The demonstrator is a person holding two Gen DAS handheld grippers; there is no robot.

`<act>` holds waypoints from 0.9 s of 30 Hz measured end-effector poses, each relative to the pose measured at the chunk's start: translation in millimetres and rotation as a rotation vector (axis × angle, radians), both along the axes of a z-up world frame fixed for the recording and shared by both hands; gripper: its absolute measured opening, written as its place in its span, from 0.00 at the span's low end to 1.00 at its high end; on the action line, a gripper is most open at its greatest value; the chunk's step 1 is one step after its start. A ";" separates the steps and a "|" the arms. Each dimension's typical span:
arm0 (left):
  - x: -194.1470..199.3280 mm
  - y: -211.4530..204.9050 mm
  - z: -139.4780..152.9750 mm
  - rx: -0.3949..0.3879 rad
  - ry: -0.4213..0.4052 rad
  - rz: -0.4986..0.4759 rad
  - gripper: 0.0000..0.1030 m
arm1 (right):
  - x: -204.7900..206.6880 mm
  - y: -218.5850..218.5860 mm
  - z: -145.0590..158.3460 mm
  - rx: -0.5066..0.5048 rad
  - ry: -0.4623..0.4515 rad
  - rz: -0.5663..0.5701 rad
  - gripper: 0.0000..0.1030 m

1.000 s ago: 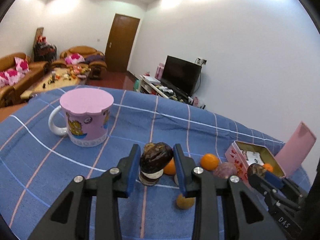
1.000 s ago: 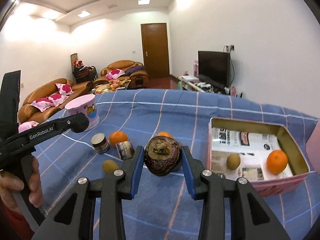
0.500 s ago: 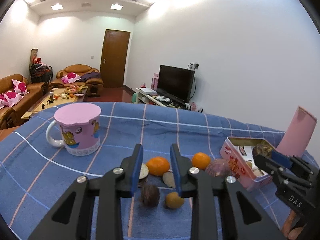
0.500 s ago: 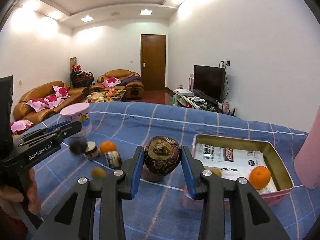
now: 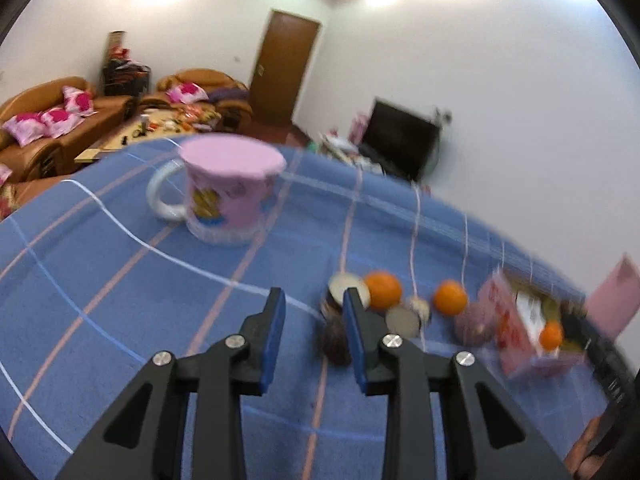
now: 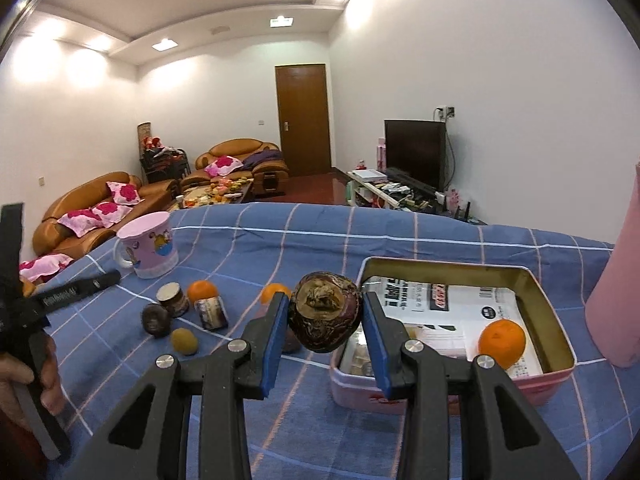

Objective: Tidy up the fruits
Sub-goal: 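Lift both held fruits and carry them over the tin box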

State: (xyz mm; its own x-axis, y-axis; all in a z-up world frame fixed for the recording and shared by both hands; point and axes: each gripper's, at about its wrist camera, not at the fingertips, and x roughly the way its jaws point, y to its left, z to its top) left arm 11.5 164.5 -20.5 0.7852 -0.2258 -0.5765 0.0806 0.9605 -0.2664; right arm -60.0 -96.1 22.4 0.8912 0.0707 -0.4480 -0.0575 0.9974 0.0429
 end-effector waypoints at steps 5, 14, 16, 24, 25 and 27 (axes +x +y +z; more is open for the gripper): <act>8.8 -39.8 -5.3 0.108 0.033 -0.090 0.55 | -2.5 4.7 2.0 -0.015 -0.014 0.015 0.38; 32.7 -36.5 -31.4 0.067 0.223 -0.055 0.36 | -0.2 1.6 1.1 0.015 0.005 0.012 0.38; 30.6 -37.1 -29.7 0.074 0.216 -0.048 0.36 | -0.5 2.4 1.8 0.013 0.003 0.015 0.38; -6.1 -52.6 3.9 0.135 -0.043 0.071 0.36 | -5.6 -6.3 10.2 0.014 -0.041 -0.004 0.38; -10.5 -59.2 7.7 0.134 -0.071 0.063 0.36 | -7.1 -7.9 11.1 0.007 -0.050 -0.007 0.38; -15.1 -73.6 15.5 0.110 -0.112 0.036 0.36 | -8.6 -11.2 11.7 -0.015 -0.062 -0.011 0.38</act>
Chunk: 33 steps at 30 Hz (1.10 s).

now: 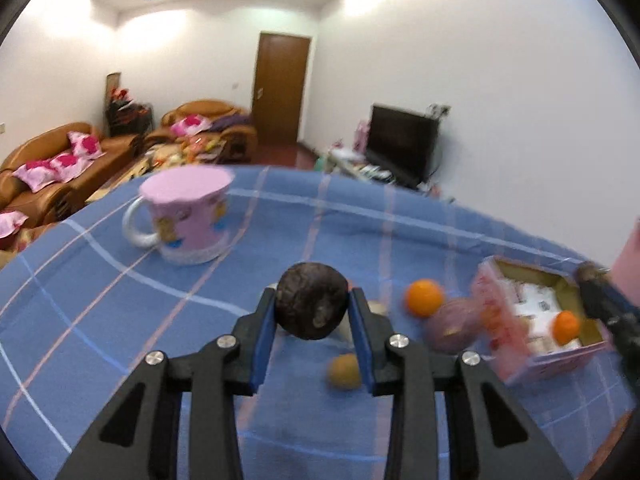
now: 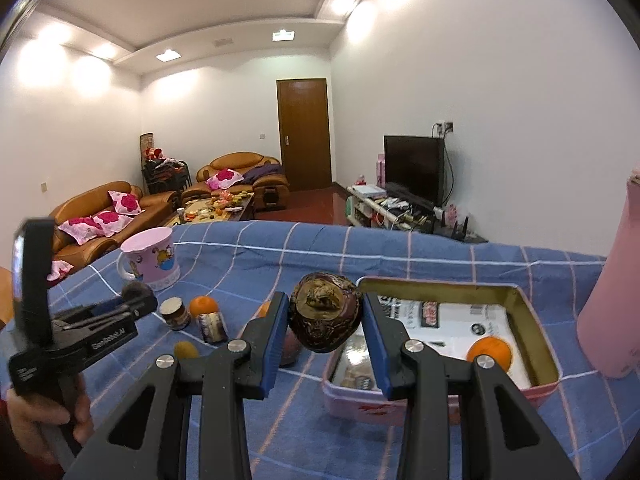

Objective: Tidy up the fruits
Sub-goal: 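Lift both held fruits and carry them over the tin box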

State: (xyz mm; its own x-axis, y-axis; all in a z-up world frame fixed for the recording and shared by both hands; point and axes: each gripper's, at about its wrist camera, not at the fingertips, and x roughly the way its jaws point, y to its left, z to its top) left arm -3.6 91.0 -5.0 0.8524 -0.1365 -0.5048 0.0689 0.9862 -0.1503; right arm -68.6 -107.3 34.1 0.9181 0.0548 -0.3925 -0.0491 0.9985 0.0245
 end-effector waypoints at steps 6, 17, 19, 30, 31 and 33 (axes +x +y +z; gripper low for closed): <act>-5.9 -49.1 11.5 0.017 -0.062 -0.058 0.36 | 0.4 -23.5 -1.7 -0.001 0.006 -0.034 0.38; -9.5 -122.7 22.5 0.034 -0.092 -0.180 0.36 | -0.5 -66.7 3.2 -0.005 -0.008 -0.109 0.39; -8.8 -134.9 22.8 0.044 -0.099 -0.194 0.36 | -1.8 -75.5 3.7 -0.006 -0.010 -0.122 0.38; 1.8 -180.8 22.7 0.072 -0.089 -0.257 0.36 | 0.2 -130.0 5.8 -0.004 -0.006 -0.224 0.38; 3.5 -184.9 23.0 0.074 -0.083 -0.261 0.36 | 0.7 -135.3 5.6 -0.001 -0.005 -0.235 0.38; 7.0 -194.4 22.9 0.078 -0.076 -0.271 0.36 | 1.2 -142.5 4.9 0.005 0.002 -0.252 0.38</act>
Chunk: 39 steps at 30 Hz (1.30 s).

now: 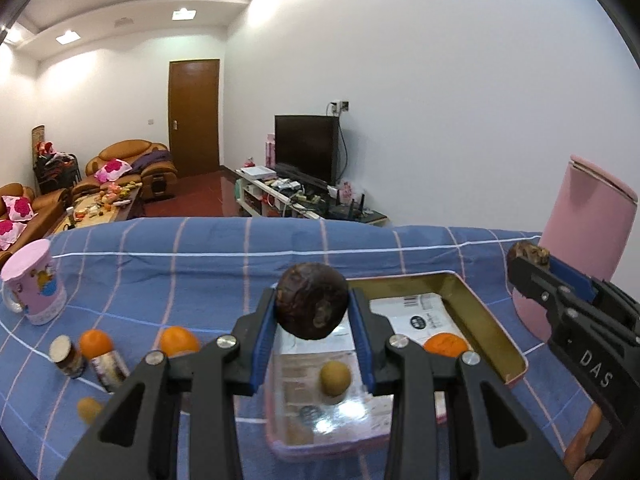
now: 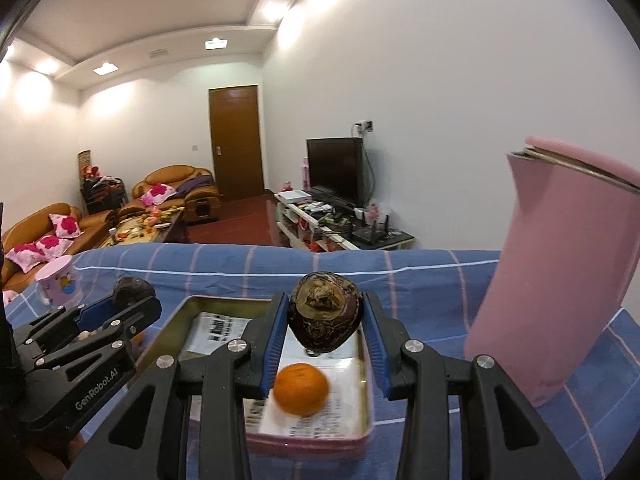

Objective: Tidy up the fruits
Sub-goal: 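Lift both held fruits and carry them over the tin box, then lower both fruits into the tin and open both tools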

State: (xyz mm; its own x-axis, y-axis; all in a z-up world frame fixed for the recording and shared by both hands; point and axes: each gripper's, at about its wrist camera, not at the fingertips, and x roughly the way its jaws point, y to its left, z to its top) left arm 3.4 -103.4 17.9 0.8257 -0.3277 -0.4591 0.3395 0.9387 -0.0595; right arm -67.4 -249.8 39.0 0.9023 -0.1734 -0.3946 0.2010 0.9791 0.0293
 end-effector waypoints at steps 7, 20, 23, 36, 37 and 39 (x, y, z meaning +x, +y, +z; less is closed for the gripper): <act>14.4 -33.0 -6.2 0.052 0.057 -0.026 0.36 | 10.0 -22.0 -7.0 0.037 0.041 -0.028 0.38; 27.6 -52.2 -26.5 0.175 0.129 0.002 0.36 | 46.7 -28.9 -36.6 0.071 0.185 0.018 0.39; 28.7 -53.5 -30.8 0.190 0.138 0.003 0.36 | 47.1 -23.4 -39.6 0.062 0.204 0.026 0.39; 30.4 -53.9 -31.2 0.195 0.131 0.036 0.62 | 43.1 -28.4 -37.4 0.134 0.178 0.078 0.41; 28.1 -53.8 -29.9 0.197 0.116 0.045 0.73 | 42.7 -26.8 -36.2 0.141 0.169 0.091 0.42; 22.2 -54.0 -26.8 0.199 0.077 0.053 0.77 | 38.9 -24.4 -31.7 0.149 0.135 0.118 0.50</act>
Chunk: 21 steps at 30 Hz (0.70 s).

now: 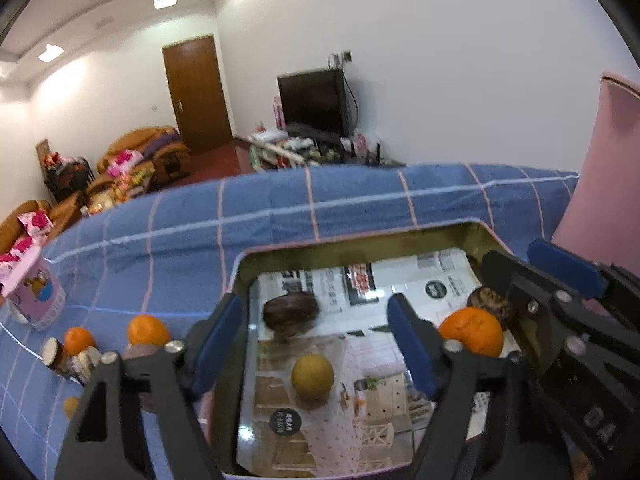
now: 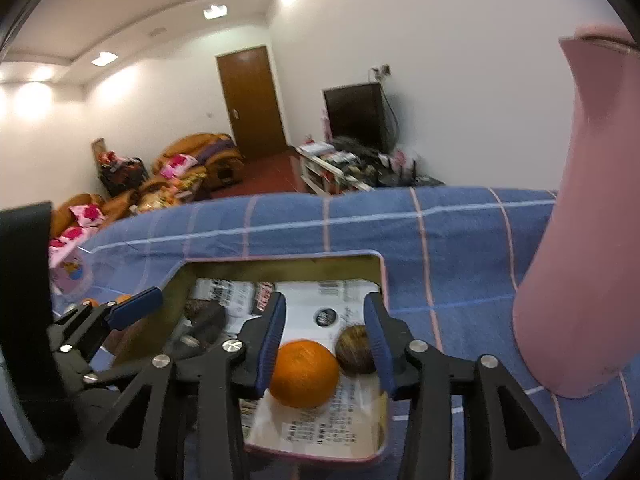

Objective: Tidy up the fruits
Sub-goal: 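Lower both fruits into the tin and open both tools, then withdraw both tools up from the tin box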

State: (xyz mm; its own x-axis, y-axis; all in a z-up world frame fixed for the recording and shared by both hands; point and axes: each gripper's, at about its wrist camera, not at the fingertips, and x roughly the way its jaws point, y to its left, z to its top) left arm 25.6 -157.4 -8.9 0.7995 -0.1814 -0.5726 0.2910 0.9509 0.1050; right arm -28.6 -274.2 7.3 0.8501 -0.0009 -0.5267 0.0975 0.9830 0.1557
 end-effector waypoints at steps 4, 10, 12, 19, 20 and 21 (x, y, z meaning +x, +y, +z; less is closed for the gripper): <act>-11.2 -1.2 6.0 0.045 -0.093 0.018 0.97 | -15.3 1.3 13.3 -0.006 -0.111 -0.027 0.70; -21.5 6.2 12.9 0.023 -0.171 0.026 1.00 | -24.4 -6.0 17.7 -0.043 -0.168 -0.173 0.83; -22.0 10.3 13.7 0.013 -0.181 0.028 1.00 | -22.6 -7.9 15.2 -0.033 -0.155 -0.186 0.83; -20.8 23.7 12.9 0.002 -0.162 0.044 1.00 | -35.1 -0.6 17.2 -0.096 -0.226 -0.210 0.83; -20.6 25.4 12.6 0.001 -0.160 0.046 1.00 | -35.2 4.0 16.2 -0.121 -0.228 -0.208 0.83; -21.0 27.9 12.2 -0.001 -0.159 0.049 1.00 | -34.2 6.8 14.0 -0.140 -0.217 -0.205 0.83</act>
State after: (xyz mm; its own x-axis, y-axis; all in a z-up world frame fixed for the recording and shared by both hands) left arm 4.6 -129.5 3.3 0.8879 -0.1405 -0.4381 0.2241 0.9637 0.1450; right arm -62.8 -267.4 21.3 0.9171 -0.2431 -0.3160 0.2747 0.9597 0.0588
